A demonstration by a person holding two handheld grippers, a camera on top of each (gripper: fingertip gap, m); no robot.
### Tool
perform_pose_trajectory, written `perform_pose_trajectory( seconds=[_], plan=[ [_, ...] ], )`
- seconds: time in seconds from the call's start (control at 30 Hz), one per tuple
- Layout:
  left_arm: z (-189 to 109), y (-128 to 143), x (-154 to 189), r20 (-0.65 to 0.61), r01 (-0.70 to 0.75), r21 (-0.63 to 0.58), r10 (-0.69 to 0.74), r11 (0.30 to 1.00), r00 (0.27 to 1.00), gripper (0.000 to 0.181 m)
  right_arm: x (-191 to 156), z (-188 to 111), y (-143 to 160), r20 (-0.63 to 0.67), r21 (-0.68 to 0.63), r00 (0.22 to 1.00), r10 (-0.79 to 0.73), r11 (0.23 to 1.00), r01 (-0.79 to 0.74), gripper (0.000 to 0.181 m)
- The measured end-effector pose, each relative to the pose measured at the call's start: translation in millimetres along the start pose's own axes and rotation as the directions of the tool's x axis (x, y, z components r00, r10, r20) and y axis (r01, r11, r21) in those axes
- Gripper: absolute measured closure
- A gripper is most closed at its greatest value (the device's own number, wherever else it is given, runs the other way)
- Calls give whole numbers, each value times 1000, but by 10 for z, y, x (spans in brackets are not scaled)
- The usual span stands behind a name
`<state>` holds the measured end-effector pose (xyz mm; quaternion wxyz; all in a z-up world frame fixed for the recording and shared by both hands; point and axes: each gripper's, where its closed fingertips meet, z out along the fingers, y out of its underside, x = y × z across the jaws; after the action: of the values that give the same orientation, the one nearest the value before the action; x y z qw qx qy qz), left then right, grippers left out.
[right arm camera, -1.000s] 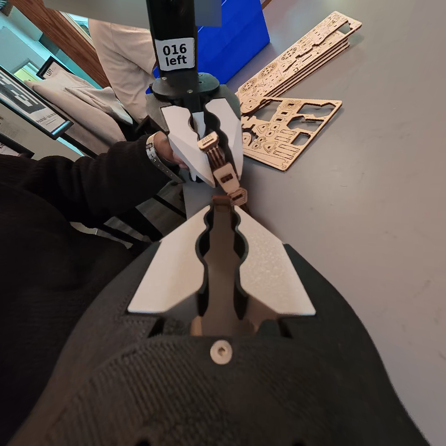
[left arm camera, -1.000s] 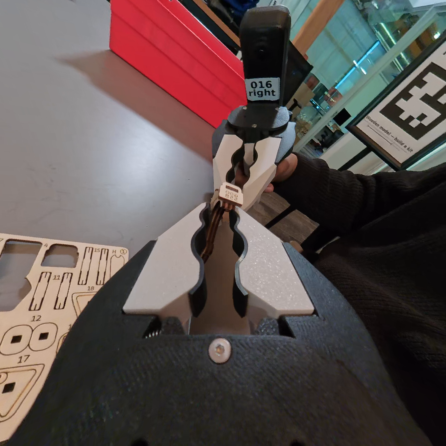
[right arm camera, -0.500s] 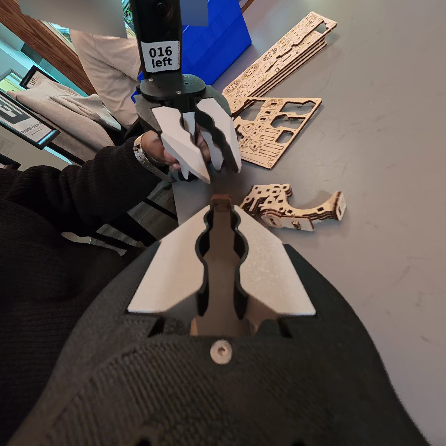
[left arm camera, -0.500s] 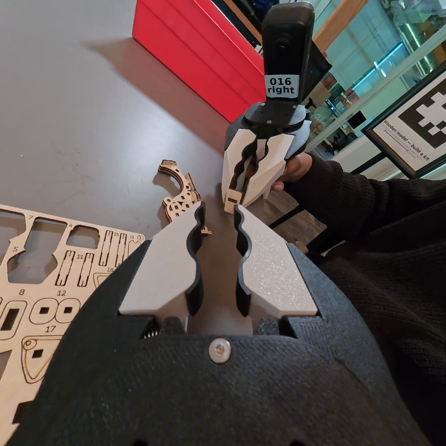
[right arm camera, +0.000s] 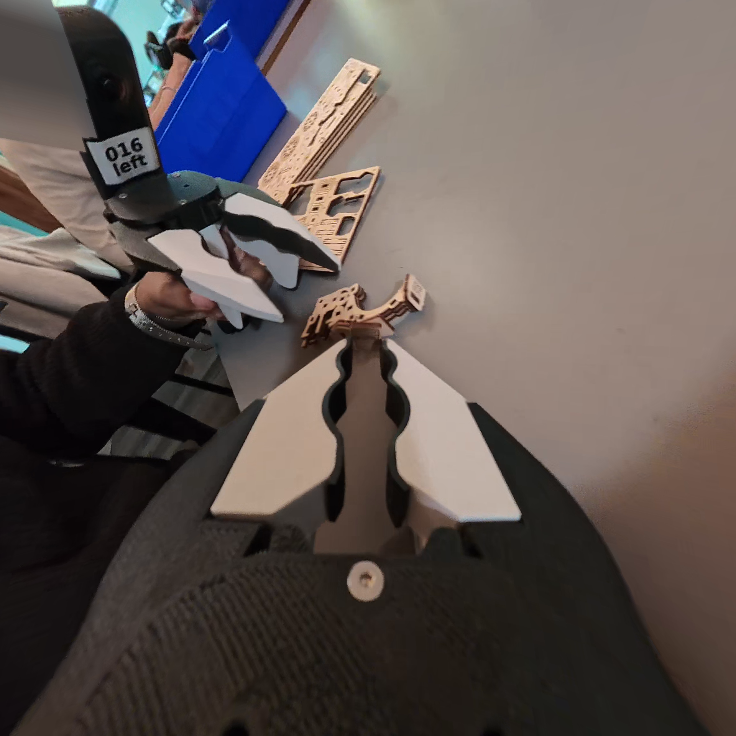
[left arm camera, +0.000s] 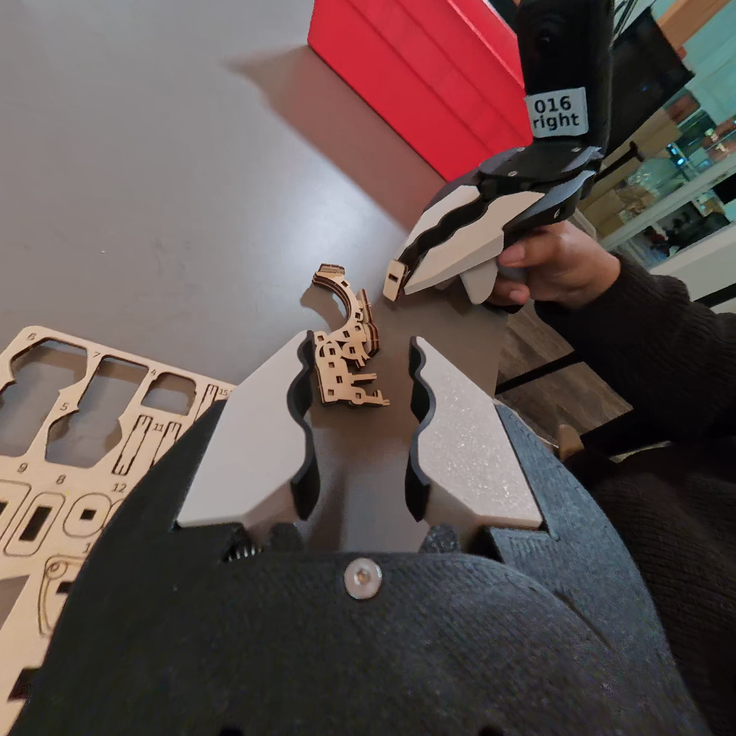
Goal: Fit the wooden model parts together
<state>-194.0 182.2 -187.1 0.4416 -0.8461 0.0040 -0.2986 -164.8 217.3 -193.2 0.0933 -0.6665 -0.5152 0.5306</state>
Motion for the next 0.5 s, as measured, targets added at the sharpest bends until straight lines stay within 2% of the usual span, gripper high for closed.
perform_pose_trajectory(
  seconds=[0.1, 0.27, 0.4, 0.5],
  plan=[
    [113, 54, 41, 9, -42, -62, 43, 997, 999, 130, 82, -94, 19, -35, 22, 999, 38, 999, -37, 168],
    [260, 142, 179, -7, -194, -151, 195, 969, 981, 131, 136, -157, 72, -79, 44, 993, 91, 995, -88, 168],
    [337, 144, 135, 68, -307, -194, 325, 932, 943, 131, 187, -168, 121, -148, 35, 986, 80, 996, -76, 155],
    [393, 205, 69, 114, -336, -260, 375, 905, 920, 131, 204, -209, 83, -184, 63, 981, 55, 997, -44, 147]
  ],
)
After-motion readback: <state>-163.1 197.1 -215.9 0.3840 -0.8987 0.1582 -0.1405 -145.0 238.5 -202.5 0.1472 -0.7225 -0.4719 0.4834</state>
